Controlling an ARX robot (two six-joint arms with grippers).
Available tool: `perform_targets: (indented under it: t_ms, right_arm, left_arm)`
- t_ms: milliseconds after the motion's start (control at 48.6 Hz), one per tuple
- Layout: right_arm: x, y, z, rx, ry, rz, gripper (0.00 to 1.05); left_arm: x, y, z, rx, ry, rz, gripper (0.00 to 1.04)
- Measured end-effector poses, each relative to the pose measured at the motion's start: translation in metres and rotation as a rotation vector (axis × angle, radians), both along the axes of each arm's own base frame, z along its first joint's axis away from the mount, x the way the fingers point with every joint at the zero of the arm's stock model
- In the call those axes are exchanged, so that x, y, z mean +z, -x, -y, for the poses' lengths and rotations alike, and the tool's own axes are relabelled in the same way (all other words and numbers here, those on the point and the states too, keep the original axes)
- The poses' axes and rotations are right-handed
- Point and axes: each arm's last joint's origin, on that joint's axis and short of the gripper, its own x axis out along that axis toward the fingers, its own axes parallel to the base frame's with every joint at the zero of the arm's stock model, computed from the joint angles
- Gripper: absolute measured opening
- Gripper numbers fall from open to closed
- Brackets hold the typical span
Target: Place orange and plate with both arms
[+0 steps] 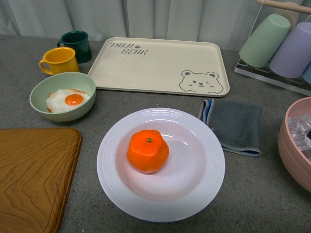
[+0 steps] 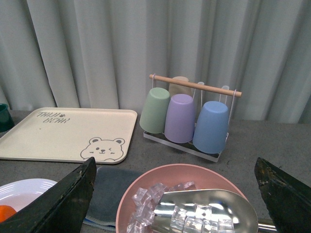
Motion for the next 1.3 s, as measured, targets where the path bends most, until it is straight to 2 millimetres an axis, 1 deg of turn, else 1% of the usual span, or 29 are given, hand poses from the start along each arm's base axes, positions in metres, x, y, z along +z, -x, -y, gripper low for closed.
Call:
perform_targets:
  t_ms: [206,288,350,474,556,638,762,782,824,865,968,1009,1050,1174,1256,1297]
  right_arm:
    - [0.000,0.000,0.000,0.000,0.000,0.000,0.95]
    - [0.000,0.000,0.000,0.000,0.000,0.000,0.95]
    - [0.000,0.000,0.000,0.000,0.000,0.000,0.95]
    - [0.000,0.000,0.000,0.000,0.000,0.000,0.95]
    - [0.000,0.000,0.000,0.000,0.000,0.000,0.95]
    - [0.000,0.000,0.000,0.000,0.000,0.000,0.95]
    - [0.000,0.000,0.000,0.000,0.000,0.000,0.95]
    - [0.000,0.000,0.000,0.000,0.000,0.000,0.95]
    - [0.000,0.000,0.000,0.000,0.000,0.000,0.95]
    - [0.000,0.000,0.000,-0.005,0.003,-0.002,0.95]
    - [0.000,-0.005,-0.002,-0.130,0.100,-0.137,0.95]
    - [0.000,-0.010,-0.006,-0.133,0.116,-0.177,0.95]
    - [0.000,-0.015,-0.009,-0.109,0.116,-0.200,0.95]
    - [-0.001,-0.036,-0.026,0.013,0.042,-0.275,0.95]
    - [-0.008,-0.055,-0.046,0.133,-0.053,-0.365,0.95]
    - [-0.016,-0.064,-0.055,0.189,-0.100,-0.441,0.95]
  left_arm:
    - [-0.001,0.004,0.000,0.000,0.000,-0.001,0.04]
    - [-0.005,0.012,0.000,0.000,0.000,-0.036,0.04]
    - [-0.004,0.015,0.000,-0.001,0.000,-0.008,0.05]
    - [-0.004,0.016,0.000,0.000,0.000,-0.008,0.36]
    - [-0.004,0.016,0.000,0.000,0.000,-0.007,0.54]
    - [-0.004,0.016,0.000,0.000,0.000,-0.007,0.68]
    - [-0.004,0.016,0.000,0.000,0.000,-0.006,0.98]
    - [-0.004,0.016,0.000,0.000,-0.002,-0.006,1.00]
    - [-0.004,0.016,0.000,0.000,-0.002,-0.007,0.98]
    - [-0.004,0.016,0.000,0.000,-0.003,-0.006,0.98]
    - [-0.004,0.016,0.000,0.000,-0.003,-0.006,0.98]
    - [-0.003,0.016,0.000,0.000,-0.003,-0.006,0.98]
    - [-0.003,0.016,0.000,0.000,-0.003,-0.006,0.98]
    - [-0.004,0.016,0.000,0.000,-0.003,-0.006,0.98]
    - [-0.004,0.016,0.000,0.000,-0.003,-0.006,0.98]
    - [-0.004,0.016,0.000,0.000,-0.003,-0.006,0.98]
